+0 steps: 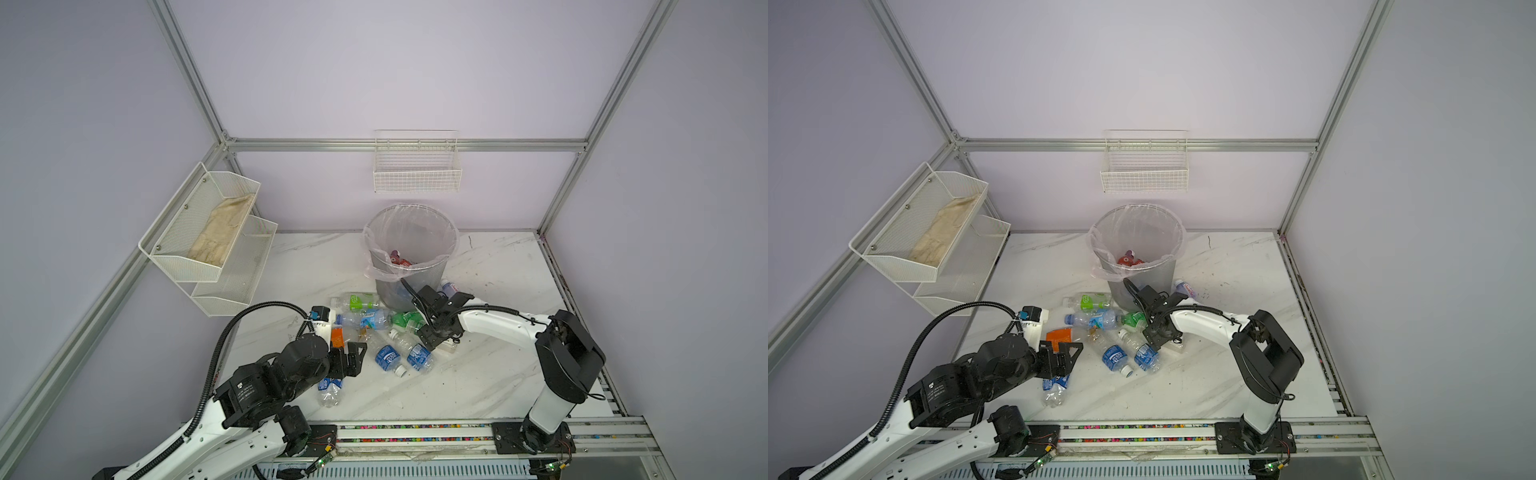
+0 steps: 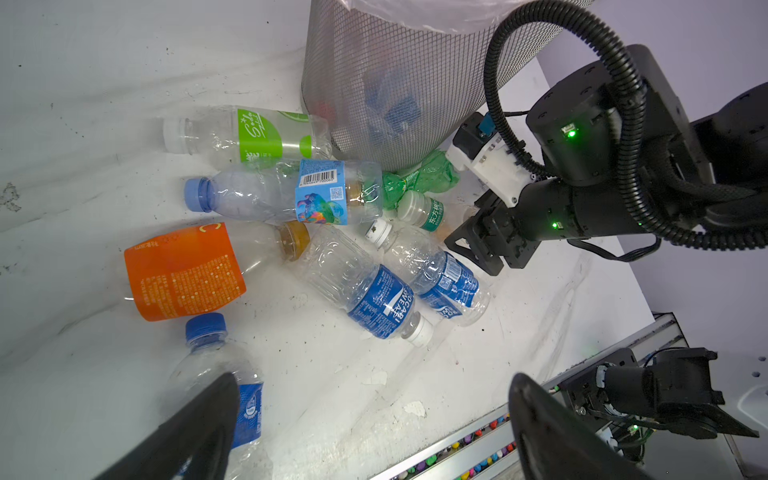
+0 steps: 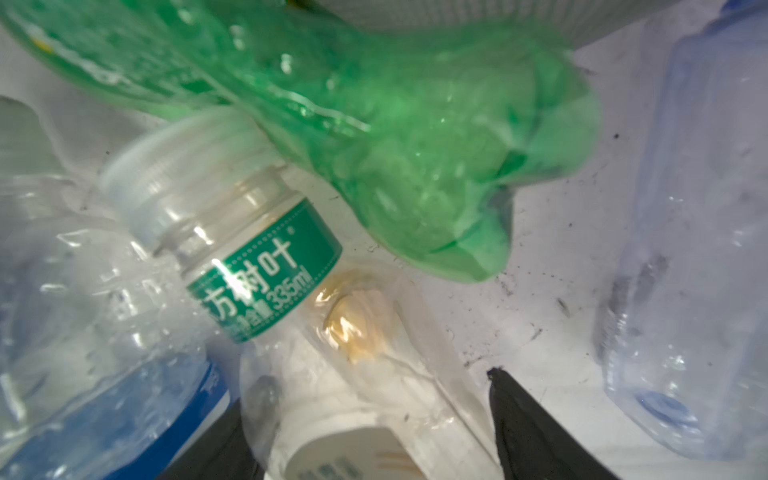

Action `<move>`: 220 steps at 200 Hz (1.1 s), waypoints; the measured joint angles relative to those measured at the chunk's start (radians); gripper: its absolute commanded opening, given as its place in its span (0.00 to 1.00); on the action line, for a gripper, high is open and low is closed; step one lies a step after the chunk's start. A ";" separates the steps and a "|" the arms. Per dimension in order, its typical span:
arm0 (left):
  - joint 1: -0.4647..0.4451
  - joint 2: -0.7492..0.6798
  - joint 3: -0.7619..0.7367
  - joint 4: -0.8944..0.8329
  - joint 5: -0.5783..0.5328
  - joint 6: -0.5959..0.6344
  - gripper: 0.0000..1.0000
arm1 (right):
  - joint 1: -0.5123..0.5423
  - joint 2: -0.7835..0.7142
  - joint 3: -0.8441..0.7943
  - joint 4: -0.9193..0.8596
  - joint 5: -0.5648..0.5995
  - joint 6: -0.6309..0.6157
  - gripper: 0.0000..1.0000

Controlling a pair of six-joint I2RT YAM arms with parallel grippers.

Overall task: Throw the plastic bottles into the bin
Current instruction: 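Close the right gripper on the green-labelled clear bottle and lift it toward the bin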

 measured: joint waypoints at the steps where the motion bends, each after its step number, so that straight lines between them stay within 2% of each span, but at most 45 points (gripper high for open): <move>1: 0.000 0.000 0.000 0.000 0.000 0.000 0.99 | 0.000 0.001 0.000 0.001 0.000 0.000 0.77; 62: 0.000 0.000 -0.011 -0.001 -0.002 -0.006 0.99 | 0.005 0.006 -0.005 0.034 -0.021 -0.016 0.62; 85: 0.000 0.003 -0.011 0.000 -0.003 -0.007 0.99 | 0.014 0.004 -0.010 0.041 -0.025 -0.015 0.47; 108: -0.001 0.005 -0.011 0.000 -0.004 -0.007 0.99 | 0.029 0.003 -0.010 0.040 -0.014 -0.010 0.36; 157: -0.006 0.005 -0.011 0.000 -0.005 -0.014 0.98 | 0.085 -0.027 -0.009 -0.005 -0.006 0.021 0.26; 220: -0.007 0.003 -0.011 0.000 -0.014 -0.015 0.98 | 0.217 -0.203 0.113 -0.107 0.008 0.120 0.18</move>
